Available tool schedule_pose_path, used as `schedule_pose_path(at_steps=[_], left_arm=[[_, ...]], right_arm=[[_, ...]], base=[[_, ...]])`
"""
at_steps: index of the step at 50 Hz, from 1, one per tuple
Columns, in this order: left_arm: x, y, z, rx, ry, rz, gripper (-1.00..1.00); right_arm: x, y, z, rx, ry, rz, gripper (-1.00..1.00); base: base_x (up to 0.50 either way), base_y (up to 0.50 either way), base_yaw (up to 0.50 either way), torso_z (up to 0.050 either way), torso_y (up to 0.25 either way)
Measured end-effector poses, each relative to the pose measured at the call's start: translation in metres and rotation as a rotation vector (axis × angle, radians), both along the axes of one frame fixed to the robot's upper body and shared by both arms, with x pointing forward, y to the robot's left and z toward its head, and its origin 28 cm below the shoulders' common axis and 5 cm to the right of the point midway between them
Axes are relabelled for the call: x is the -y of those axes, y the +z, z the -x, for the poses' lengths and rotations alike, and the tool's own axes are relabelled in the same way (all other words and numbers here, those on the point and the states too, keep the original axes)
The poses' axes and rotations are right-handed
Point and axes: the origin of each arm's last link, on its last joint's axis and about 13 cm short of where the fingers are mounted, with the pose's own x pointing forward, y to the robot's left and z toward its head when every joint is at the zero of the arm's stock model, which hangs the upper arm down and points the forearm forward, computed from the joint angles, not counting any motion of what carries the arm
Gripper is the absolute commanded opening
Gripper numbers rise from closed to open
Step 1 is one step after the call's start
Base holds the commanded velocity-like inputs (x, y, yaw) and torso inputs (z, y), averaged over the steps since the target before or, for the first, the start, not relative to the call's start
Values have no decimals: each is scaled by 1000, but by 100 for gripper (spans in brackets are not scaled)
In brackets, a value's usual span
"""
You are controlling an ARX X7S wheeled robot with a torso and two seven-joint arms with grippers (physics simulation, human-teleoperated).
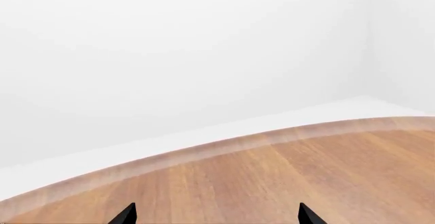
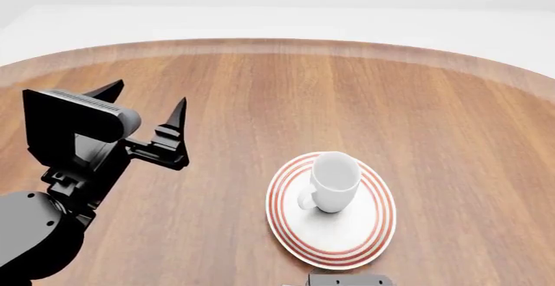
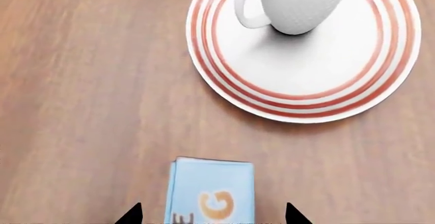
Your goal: Pick up the white mug and put it on the plate, and put the chocolate pudding to the right of the plate.
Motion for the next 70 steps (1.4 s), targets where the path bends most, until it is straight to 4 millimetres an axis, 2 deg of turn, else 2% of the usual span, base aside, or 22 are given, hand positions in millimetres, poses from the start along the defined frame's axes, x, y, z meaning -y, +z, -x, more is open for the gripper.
schedule_pose_path(at_steps=[45,46,62,70], left_arm=[[-2,-4,-1,-12,10,7,100],[-2,-5,-1,-12,11,8,100],[-2,-5,-1,-14,11,7,100],[-2,-5,-1,-14,10,6,100]], right_arm=[[-3,-22,-6,-65,25,25,100],[-3,-23,-7,-65,26,26,-100],[-5,-24,-7,-36,45,45,-100],[-3,-18,-8,-2,44,40,-100]], base=[[0,0,0,0,0],[0,0,0,0,0],[0,0,0,0,0],[0,0,0,0,0]])
